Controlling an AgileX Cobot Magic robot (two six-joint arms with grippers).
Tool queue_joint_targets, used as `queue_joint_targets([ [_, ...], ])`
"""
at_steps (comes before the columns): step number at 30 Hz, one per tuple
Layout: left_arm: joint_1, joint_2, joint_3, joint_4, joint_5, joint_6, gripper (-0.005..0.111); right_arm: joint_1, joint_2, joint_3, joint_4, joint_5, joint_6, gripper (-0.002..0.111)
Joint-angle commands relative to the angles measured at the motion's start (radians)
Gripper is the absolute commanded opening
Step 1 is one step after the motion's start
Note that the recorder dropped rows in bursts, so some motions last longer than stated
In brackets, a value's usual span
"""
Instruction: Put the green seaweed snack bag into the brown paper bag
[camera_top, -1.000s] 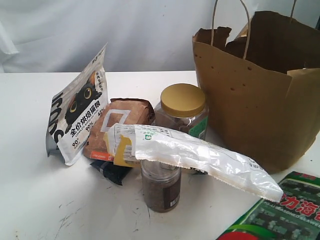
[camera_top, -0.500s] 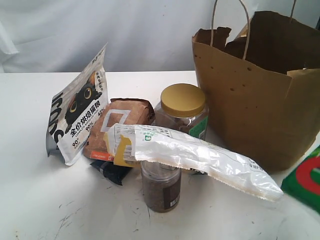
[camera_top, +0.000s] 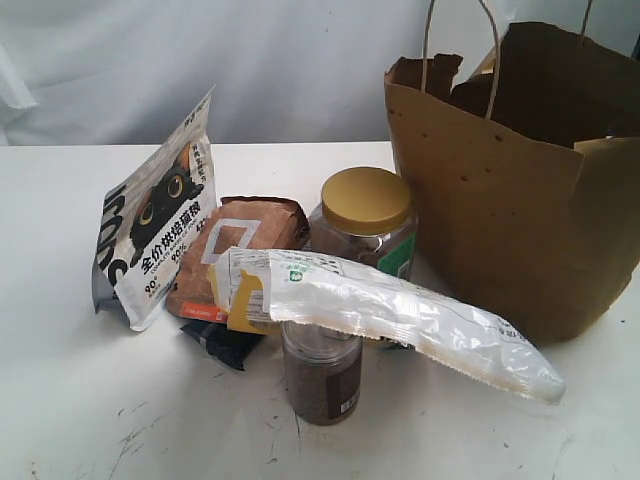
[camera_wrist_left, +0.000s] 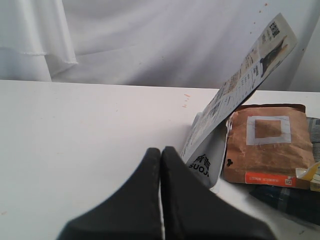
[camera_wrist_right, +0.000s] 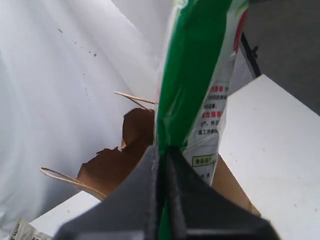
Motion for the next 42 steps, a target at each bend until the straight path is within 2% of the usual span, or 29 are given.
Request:
queue_joint_targets([
  [1, 0.003, -0.005, 0.004, -0.005, 0.002, -0.003, 0.000, 0.003, 0.124, -0.028, -0.081, -0.143, -0.040, 0.000],
  [5, 0.003, -0.005, 0.004, -0.005, 0.002, -0.003, 0.000, 0.003, 0.252, -0.080, -0.145, -0.271, -0.128, 0.000],
  [11, 0.003, -0.005, 0.004, -0.005, 0.002, -0.003, 0.000, 0.003, 0.415, -0.164, -0.320, -0.361, -0.133, 0.000],
  [14, 0.003, -0.005, 0.004, -0.005, 0.002, -0.003, 0.000, -0.033, 0.520, -0.213, -0.398, -0.418, -0.139, 0.000],
  [17, 0.003, -0.005, 0.004, -0.005, 0.002, -0.003, 0.000, -0.093, 0.635, -0.279, -0.389, -0.450, -0.186, 0.000],
  [20, 0.003, -0.005, 0.004, -0.005, 0.002, -0.003, 0.000, -0.125, 0.726, -0.323, -0.273, -0.504, -0.260, 0.000],
  [24, 0.003, -0.005, 0.004, -0.005, 0.002, -0.003, 0.000, -0.125, 0.695, -0.324, -0.294, -0.488, -0.189, 0.000],
  [26, 0.003, -0.005, 0.004, -0.005, 0.002, -0.003, 0.000, -0.125, 0.651, -0.324, -0.284, -0.405, -0.165, 0.000],
  [31, 0.003, -0.005, 0.004, -0.005, 0.002, -0.003, 0.000, -0.125, 0.566, -0.305, -0.217, -0.313, -0.225, 0.000],
  [37, 0.003, -0.005, 0.004, -0.005, 0.002, -0.003, 0.000, -0.125, 0.429, -0.151, -0.048, -0.312, -0.358, 0.000],
  [42, 0.003, -0.005, 0.004, -0.005, 0.002, -0.003, 0.000, -0.115, 0.317, 0.004, 0.018, -0.320, -0.387, 0.000],
])
